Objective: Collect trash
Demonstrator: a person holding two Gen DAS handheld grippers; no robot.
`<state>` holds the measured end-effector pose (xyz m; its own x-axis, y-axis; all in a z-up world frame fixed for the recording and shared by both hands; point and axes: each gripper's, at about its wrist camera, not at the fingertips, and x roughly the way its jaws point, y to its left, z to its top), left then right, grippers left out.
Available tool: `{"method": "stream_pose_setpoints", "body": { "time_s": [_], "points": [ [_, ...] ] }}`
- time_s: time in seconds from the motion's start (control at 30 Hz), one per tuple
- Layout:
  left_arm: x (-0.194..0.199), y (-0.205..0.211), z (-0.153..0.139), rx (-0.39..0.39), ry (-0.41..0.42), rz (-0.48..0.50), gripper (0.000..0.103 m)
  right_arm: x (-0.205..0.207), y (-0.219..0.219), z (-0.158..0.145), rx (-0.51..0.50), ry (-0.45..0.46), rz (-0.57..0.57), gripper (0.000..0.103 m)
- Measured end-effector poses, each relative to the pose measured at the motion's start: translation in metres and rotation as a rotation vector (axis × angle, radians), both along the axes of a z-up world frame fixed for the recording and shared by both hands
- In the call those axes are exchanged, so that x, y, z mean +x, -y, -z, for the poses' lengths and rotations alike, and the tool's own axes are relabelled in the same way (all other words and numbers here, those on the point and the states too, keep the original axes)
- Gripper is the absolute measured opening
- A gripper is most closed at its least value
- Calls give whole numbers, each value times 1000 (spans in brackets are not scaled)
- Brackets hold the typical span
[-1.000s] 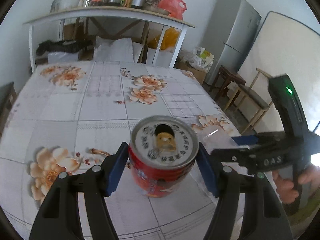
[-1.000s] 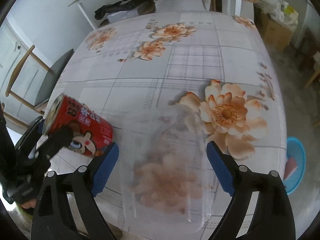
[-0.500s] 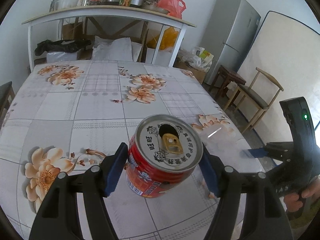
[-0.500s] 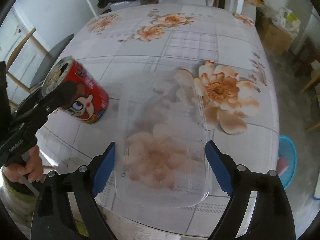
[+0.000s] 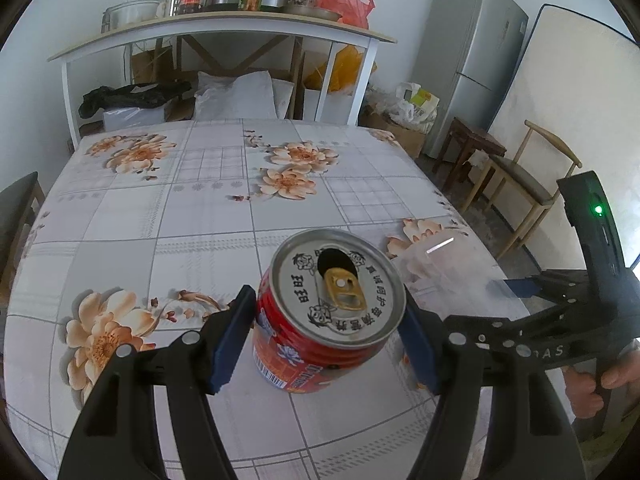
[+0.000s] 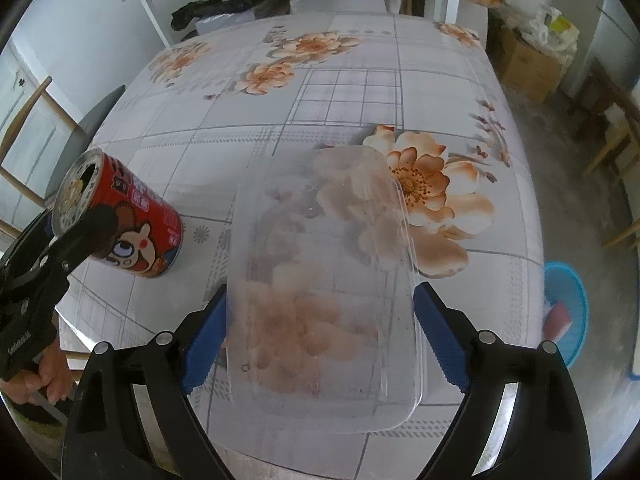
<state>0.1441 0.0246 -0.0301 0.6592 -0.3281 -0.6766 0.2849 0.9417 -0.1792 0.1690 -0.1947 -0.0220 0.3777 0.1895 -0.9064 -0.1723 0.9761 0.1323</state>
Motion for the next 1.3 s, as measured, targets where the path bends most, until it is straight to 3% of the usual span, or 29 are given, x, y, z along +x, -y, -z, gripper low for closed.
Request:
{"method": "stream_pose_setpoints", "body": {
  "time_s": [0.67, 1.3],
  "points": [
    [-4, 1, -4, 18, -5, -12, 67, -12, 22, -13, 72, 26, 65, 81],
    [-31, 25, -43, 32, 78, 14, 67, -42, 64, -51, 197, 121, 117, 81]
  ]
}}
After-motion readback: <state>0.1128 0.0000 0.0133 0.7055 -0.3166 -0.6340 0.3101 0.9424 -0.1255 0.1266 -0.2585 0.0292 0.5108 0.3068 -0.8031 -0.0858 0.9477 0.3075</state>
